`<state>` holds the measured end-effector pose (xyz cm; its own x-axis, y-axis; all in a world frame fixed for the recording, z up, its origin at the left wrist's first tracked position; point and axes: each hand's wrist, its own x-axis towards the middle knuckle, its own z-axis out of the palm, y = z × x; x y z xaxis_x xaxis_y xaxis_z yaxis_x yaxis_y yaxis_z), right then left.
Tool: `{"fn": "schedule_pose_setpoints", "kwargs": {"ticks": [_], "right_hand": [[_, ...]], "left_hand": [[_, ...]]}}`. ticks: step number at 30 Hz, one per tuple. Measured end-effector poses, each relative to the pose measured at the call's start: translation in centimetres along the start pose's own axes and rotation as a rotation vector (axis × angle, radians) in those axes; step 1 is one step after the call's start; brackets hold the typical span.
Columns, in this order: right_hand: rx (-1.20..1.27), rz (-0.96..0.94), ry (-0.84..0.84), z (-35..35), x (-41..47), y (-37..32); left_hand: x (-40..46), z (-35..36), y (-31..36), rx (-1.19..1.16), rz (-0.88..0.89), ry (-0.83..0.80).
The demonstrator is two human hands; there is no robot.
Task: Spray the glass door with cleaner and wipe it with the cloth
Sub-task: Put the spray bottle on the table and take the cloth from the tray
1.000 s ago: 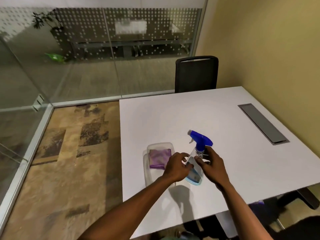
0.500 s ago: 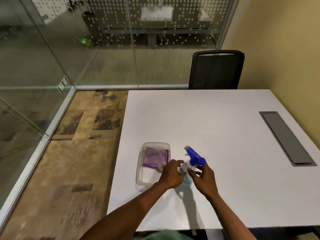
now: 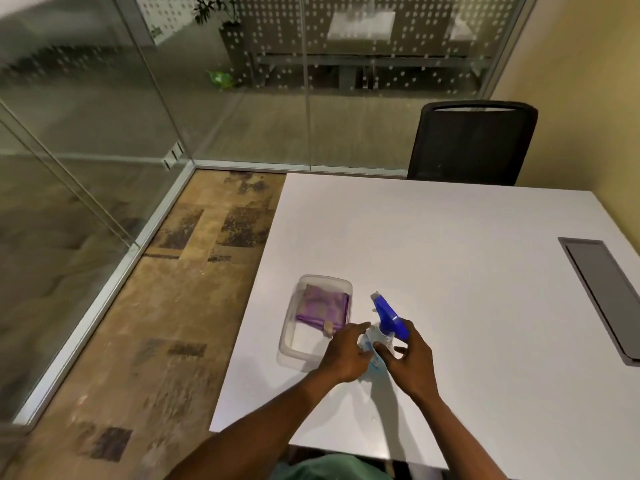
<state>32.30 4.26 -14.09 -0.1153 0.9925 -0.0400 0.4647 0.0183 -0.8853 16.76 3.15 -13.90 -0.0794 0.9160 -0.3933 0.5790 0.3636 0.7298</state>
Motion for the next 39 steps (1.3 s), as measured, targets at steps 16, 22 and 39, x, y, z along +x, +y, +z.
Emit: {"fn": "schedule_pose_setpoints", "kwargs": {"ticks": [16,22,39], "right_hand": [[-0.173,0.070,-0.302,6.0,-3.5,-2.7],[-0.321,-0.036,-0.312,12.6,2.8,-5.2],[-0.808,-0.086,-0.442,19.0,9.0,-4.4]], "left_hand": [[-1.4,-5.7,-7.5,-0.160,-0.134,0.373],[-1.6,-8.4,-9.4,-0.220,-0.241,0.453],[-4.7,-10.8,-13.0,-0.227,-0.292,0.458]]}}
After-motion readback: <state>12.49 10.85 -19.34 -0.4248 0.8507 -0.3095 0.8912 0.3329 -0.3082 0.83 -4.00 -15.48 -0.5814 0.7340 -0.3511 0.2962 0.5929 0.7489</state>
